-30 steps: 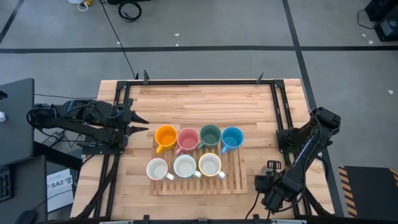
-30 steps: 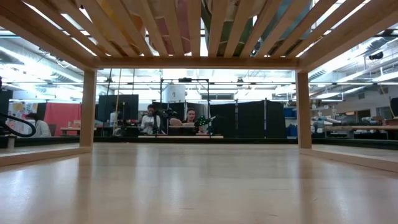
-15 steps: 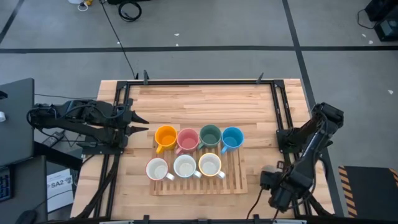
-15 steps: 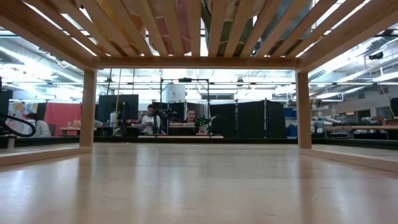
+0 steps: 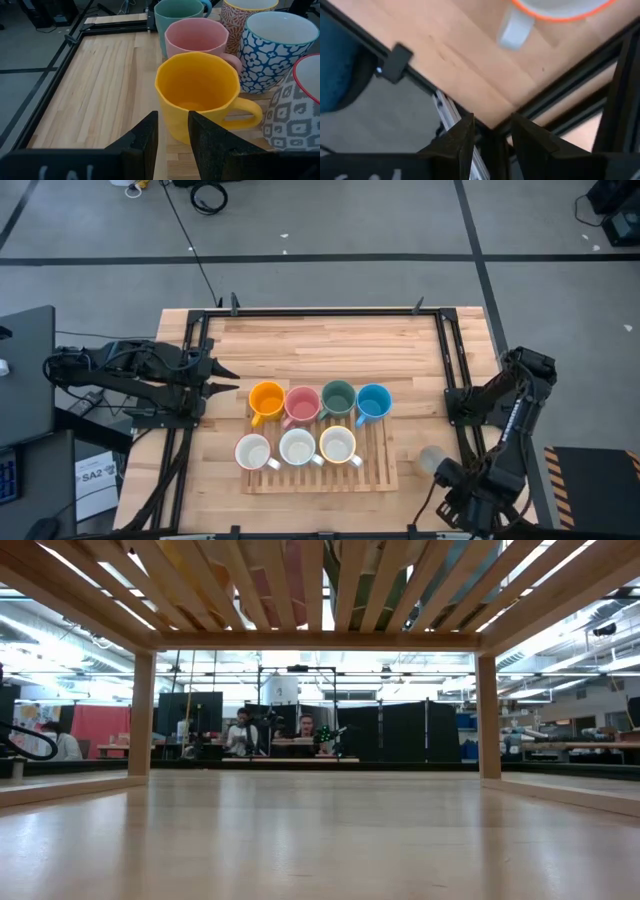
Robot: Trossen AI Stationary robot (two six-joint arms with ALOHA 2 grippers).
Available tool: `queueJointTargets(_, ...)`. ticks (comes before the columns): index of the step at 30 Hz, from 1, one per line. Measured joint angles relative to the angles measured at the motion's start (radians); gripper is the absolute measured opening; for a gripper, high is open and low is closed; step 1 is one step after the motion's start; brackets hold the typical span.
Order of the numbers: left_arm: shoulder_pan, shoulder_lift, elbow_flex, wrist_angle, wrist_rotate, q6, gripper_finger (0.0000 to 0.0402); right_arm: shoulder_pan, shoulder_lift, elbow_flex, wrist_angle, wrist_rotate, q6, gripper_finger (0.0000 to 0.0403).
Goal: Place coffee mugs
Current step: Put the orange patterned mug on the shelf
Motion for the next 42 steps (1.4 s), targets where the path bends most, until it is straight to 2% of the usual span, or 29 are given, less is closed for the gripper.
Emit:
queueJointTargets(4,0.000,0.000,0.000,0.000,0.000,0.000,0.0114,0.028,0.000,-0.001,-0.004,0.109,0.065,0.0134)
queueJointTargets(6,0.000,0.000,0.000,0.000,0.000,0.000,0.0114,0.034,0.000,-0.001,-0.007,0.130,0.106,0.0134)
queueJointTargets(19,0.000,0.000,0.000,-0.001,0.000,0.001,0.0114,0.034,0.000,-0.068,0.004,0.133,0.227,0.0134)
queueJointTargets(32,0.000,0.000,0.000,-0.001,0.000,0.000,0.0114,0.026,0.000,-0.153,0.084,0.136,0.239,0.0134)
queueJointTargets(42,0.000,0.000,0.000,-0.001,0.000,0.000,0.0114,0.024,0.000,-0.155,0.091,0.167,0.237,0.0134)
